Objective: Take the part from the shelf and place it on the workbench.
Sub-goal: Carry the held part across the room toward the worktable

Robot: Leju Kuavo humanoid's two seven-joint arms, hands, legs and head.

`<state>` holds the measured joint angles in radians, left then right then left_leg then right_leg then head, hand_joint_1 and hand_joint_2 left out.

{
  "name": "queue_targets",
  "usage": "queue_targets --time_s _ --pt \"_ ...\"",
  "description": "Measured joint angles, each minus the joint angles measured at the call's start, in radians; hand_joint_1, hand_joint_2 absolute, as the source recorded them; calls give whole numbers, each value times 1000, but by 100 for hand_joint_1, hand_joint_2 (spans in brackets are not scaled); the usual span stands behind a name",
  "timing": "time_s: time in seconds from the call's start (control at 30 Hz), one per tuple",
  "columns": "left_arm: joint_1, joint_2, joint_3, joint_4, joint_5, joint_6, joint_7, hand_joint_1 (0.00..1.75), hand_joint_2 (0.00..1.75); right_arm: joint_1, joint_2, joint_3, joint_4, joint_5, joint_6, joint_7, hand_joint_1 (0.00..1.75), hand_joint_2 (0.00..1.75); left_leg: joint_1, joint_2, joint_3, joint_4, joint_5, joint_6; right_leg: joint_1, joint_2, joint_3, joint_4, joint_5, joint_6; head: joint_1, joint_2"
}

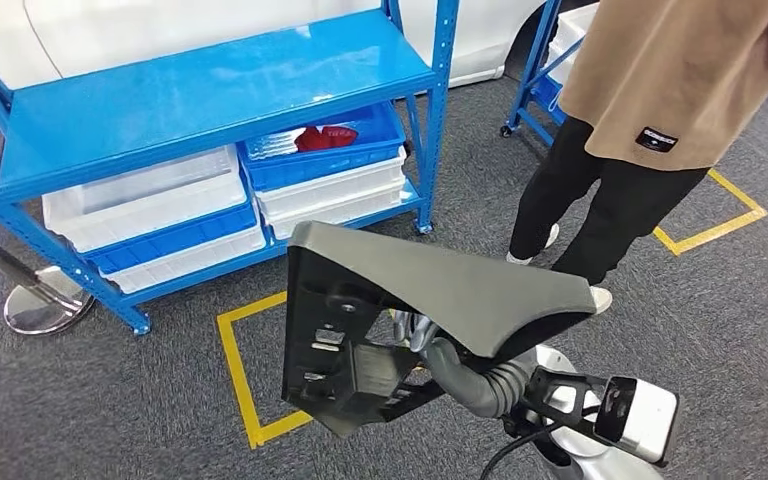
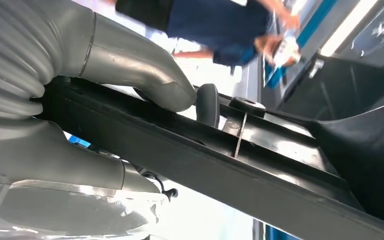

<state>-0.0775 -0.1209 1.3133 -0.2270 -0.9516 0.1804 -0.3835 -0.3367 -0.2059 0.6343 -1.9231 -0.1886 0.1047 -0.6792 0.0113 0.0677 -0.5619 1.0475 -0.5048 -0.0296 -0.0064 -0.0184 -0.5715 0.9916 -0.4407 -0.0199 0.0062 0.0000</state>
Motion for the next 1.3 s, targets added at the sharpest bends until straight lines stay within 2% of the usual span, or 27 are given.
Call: queue_targets --time_s 0.07,0.1,0.13,0.17,0.2,0.23,0.27,0.3,0.37,0.43,0.5,0.57,0.6,0.63,0.67,0.7,0.77,0.8,0.87,0.93,1.0,1.07,1.13,1.17,1.2,1.23,1.3 --pt "5 0 -1 0 -3 1 0 0 175 7 -8 2 -6 8 -25 -9 175 175 2 -46 -57 131 -72 -3 0 21 -5 0 4 -7 -2 0" --pt "8 0 -1 0 -2 1 -1 0 175 10 -11 3 -10 8 -35 -11 175 175 2 -55 -86 197 -97 -4 1 33 -7 2 6 -9 -2 0" --pt "10 0 -1 0 0 1 -3 0 175 12 -15 4 -15 8 -44 -12 175 175 2 -58 -102 234 -104 -4 3 46 -9 4 6 -9 -2 0" --pt "11 0 -1 0 3 1 -6 0 175 13 -17 6 -20 7 -52 -13 175 175 2 -60 -101 231 -90 -3 3 60 -11 7 6 -9 -2 0" --pt "12 1 -1 0 8 3 -9 0 175 13 -19 7 -29 9 -62 -13 175 175 2 -64 -82 190 -58 0 3 74 -11 10 6 -8 -3 0" --pt "11 2 1 0 13 7 -13 0 175 13 -20 8 -40 13 -73 -14 175 175 2 -77 -49 121 -19 3 3 87 -11 14 5 -7 -3 0" --pt "11 4 3 0 17 11 -16 0 175 13 -21 9 -52 20 -83 -14 175 175 3 -100 -18 53 8 7 4 99 -13 18 4 -4 -2 0" --pt "10 5 5 0 20 14 -20 0 175 13 -21 9 -66 29 -94 -15 175 175 4 -121 5 0 24 9 3 110 -16 22 4 1 -2 0" --pt "10 7 7 0 23 15 -25 0 175 14 -21 11 -89 41 -108 -16 175 175 2 -141 20 -37 25 13 -1 130 -27 25 8 14 -2 0" --pt "8 8 7 0 23 14 -28 0 175 15 -21 12 -108 45 -117 -16 175 175 4 -121 22 -46 31 22 -4 142 -36 25 13 27 -2 0" --pt "5 10 7 0 19 11 -30 0 175 11 -21 12 -123 46 -123 -16 175 175 9 -95 23 -56 40 34 0 104 -57 63 -12 36 4 0" --pt "5 13 7 0 12 10 -30 0 175 8 -21 12 -133 45 -126 -16 175 175 7 -68 22 -60 42 40 -2 47 -115 184 -77 45 11 0" --pt "6 14 6 0 8 10 -30 0 175 8 -21 12 -135 45 -126 -16 175 175 6 -53 22 -59 42 41 -4 35 -148 254 -106 49 11 0" --pt "6 15 6 0 6 9 -29 0 175 8 -21 12 -137 45 -127 -16 175 175 5 -39 21 -59 42 41 -7 29 -170 301 -119 53 11 0" --pt "6 16 6 0 6 8 -29 0 175 9 -21 12 -138 45 -128 -16 175 175 4 -26 21 -59 41 40 -10 26 -173 310 -113 55 12 0" --pt "4 17 6 0 6 6 -29 0 175 9 -21 12 -141 45 -129 -16 175 175 4 -13 21 -58 40 38 -11 21 -154 277 -89 56 12 0" --pt "1 17 6 0 6 1 -28 0 175 8 -21 9 -153 46 -129 -16 175 175 3 7 24 -57 36 33 -10 -14 -74 132 -31 52 12 0" --pt "0 17 5 0 6 -1 -27 0 175 8 -21 7 -161 47 -128 -16 175 175 1 16 25 -55 34 28 -6 -31 -41 70 -13 44 11 0" --pt "-2 18 5 0 6 -2 -23 0 175 7 -21 2 -173 48 -125 -16 175 175 -4 31 28 -53 29 17 2 -45 -18 21 -7 28 10 0" --pt "-6 20 5 0 6 -2 -20 0 175 8 -21 -2 -181 51 -124 -16 175 175 -4 42 30 -52 25 5 4 -22 -22 19 -3 14 9 0" --pt "-10 23 5 0 6 -2 -19 0 175 8 -20 -7 -190 55 -125 -16 175 175 0 6 19 -16 -4 -5 0 -3 -21 14 2 1 8 0" --pt "-9 25 5 0 6 -2 -18 0 175 8 -18 -9 -195 57 -125 -16 175 175 3 -45 -29 98 -70 -8 -1 17 -21 12 5 -8 5 0" --pt "-5 26 5 0 6 -3 -17 0 175 10 -18 -9 -196 58 -125 -15 175 175 3 -59 -89 225 -120 -9 1 42 -22 12 6 -12 3 0" --pt "-3 26 5 0 6 -3 -16 0 175 11 -18 -9 -196 58 -125 -15 175 175 3 -60 -102 249 -119 -9 3 56 -23 13 7 -12 3 0" --pt "-3 27 5 0 6 -3 -15 0 175 12 -18 -9 -196 58 -125 -15 175 175 3 -62 -96 233 -97 -7 3 70 -22 15 7 -12 3 0" --pt "-3 28 5 0 6 -3 -15 0 175 12 -18 -9 -196 58 -125 -15 175 175 3 -67 -74 181 -60 -5 3 84 -22 18 6 -11 3 0" --pt "-4 30 5 0 6 -3 -15 0 175 12 -18 -9 -196 58 -125 -15 175 175 7 -111 -18 48 6 1 3 109 -26 27 4 -6 2 0"
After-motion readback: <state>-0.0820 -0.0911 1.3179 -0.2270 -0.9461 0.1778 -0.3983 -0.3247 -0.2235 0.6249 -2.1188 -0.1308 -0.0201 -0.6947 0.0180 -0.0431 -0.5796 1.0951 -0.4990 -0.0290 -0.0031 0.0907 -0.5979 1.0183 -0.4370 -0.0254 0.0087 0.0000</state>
